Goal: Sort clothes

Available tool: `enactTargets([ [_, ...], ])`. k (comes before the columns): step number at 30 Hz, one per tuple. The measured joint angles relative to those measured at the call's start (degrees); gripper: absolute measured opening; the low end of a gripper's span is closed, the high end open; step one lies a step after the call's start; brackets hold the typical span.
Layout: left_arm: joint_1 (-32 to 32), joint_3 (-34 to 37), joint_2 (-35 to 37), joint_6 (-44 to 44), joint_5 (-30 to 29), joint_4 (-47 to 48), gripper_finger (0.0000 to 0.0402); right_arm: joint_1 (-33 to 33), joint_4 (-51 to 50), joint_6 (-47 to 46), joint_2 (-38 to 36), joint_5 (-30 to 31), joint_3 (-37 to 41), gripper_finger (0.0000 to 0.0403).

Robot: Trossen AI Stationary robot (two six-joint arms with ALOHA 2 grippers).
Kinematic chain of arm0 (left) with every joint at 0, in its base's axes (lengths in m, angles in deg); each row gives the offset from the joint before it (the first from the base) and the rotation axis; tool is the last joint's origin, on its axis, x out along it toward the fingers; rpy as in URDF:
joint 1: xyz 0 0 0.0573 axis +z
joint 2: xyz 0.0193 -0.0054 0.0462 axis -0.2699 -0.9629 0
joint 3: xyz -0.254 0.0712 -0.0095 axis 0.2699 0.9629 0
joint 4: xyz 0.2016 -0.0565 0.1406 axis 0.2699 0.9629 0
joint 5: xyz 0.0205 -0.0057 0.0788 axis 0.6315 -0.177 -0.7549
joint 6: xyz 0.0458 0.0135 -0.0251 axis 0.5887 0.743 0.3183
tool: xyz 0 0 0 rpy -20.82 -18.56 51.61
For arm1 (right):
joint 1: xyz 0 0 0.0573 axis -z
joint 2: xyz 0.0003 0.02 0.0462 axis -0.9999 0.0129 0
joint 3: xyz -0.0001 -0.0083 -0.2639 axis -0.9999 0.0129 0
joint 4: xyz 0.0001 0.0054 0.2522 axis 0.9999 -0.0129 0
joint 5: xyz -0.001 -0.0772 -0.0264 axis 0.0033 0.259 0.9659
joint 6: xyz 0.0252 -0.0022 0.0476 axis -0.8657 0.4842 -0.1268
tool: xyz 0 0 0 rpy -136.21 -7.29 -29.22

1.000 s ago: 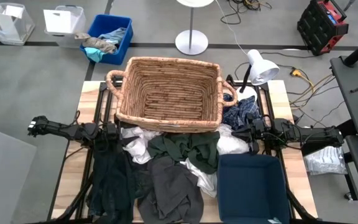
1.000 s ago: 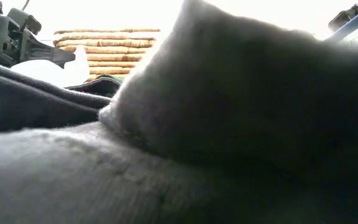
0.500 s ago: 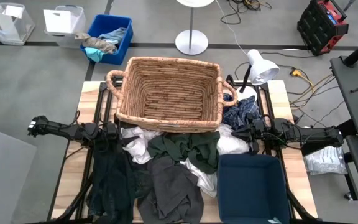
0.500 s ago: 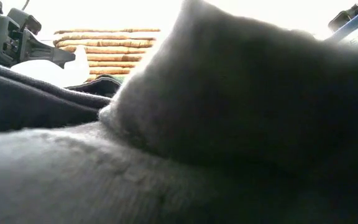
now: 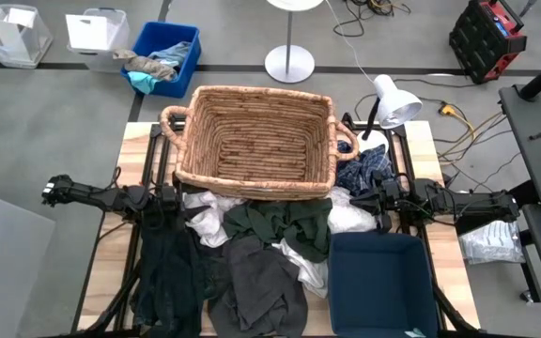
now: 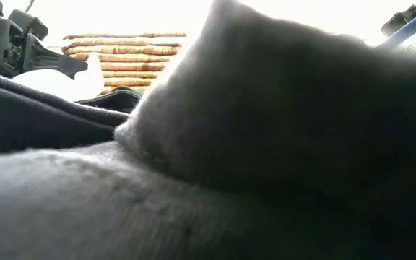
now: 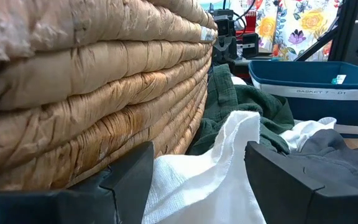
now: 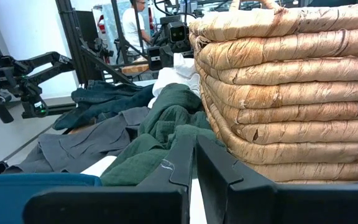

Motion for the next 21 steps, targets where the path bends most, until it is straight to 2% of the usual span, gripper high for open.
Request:
enactTargets([
  [4, 0.00, 0.00, 0.00, 0.00, 0.00, -0.01, 0.0233, -0.02, 3.42, -2.89, 0.02, -0.05, 0.01, 0.0013],
  [11, 0.00, 0.00, 0.00, 0.00, 0.00, 0.01, 0.0233, 0.00, 7.70, -0.15, -0.02, -0.06, 0.00, 0.0013],
  [21, 0.00, 0.00, 0.00, 0.00, 0.00, 0.00, 0.0233, 0.00, 14.88, -12.56, -0.02, 0.00, 0.00, 0.0013],
])
